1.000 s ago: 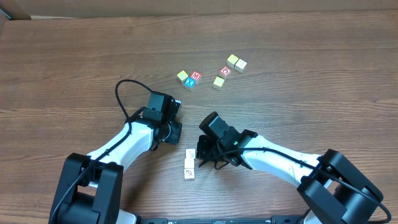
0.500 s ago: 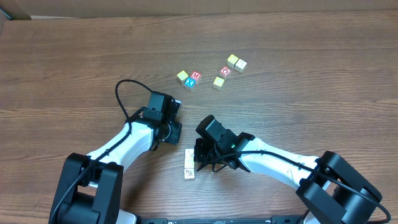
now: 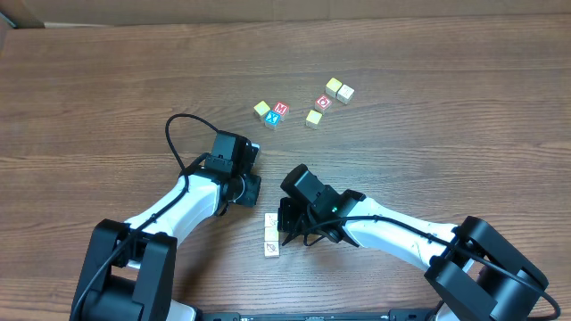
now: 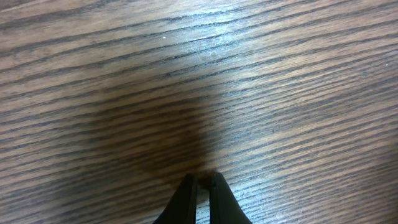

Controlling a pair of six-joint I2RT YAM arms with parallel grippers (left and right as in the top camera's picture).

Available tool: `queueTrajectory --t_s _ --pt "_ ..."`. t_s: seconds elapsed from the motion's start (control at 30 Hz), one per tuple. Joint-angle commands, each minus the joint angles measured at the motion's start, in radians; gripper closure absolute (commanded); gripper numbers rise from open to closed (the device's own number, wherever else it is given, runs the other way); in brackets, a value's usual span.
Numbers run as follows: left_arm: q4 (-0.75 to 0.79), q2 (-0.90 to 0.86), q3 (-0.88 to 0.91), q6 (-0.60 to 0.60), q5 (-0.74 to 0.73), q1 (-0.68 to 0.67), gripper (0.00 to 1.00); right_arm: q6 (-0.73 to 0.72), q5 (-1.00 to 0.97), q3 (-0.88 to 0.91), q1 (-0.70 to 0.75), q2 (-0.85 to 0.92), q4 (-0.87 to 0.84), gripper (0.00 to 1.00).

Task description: Flip 3 blocks

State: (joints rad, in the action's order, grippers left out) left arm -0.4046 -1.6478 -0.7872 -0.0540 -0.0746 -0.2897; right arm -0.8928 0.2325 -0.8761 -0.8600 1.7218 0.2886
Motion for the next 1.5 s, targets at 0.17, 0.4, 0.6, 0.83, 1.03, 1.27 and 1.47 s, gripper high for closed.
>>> queueTrajectory --t_s 0.17,0.4,0.6,0.83,1.03,1.27,1.47 --pt "-0.036 -0.049 0.046 -0.021 0.056 0.014 0.96 0.011 -0.002 -0.002 -0.004 0.003 -0.003 0.96" --pt "-0.07 -0.039 0.0 -0.021 0.056 0.014 0.96 0.035 -0.011 -0.003 0.054 -0.016 0.032 0.96" --pt "-0.217 0.014 -0.154 -0.021 0.083 0.015 0.96 0.129 -0.035 -0.007 0.151 -0.108 0.137 0.96" --pt "-0.381 0.131 -0.366 -0.036 0.084 0.014 0.96 0.222 -0.19 -0.08 0.252 -0.226 0.401 0.96" --pt "-0.451 0.354 -0.488 -0.055 0.126 0.014 0.96 0.252 -0.293 -0.209 0.322 -0.283 0.658 0.87" --pt "-0.532 0.722 -0.527 -0.078 0.206 0.014 0.96 0.273 -0.378 -0.365 0.332 -0.339 0.841 0.67" --pt "-0.688 1.035 -0.527 -0.077 0.214 0.014 0.96 0.299 -0.391 -0.479 0.332 -0.405 0.934 0.0"
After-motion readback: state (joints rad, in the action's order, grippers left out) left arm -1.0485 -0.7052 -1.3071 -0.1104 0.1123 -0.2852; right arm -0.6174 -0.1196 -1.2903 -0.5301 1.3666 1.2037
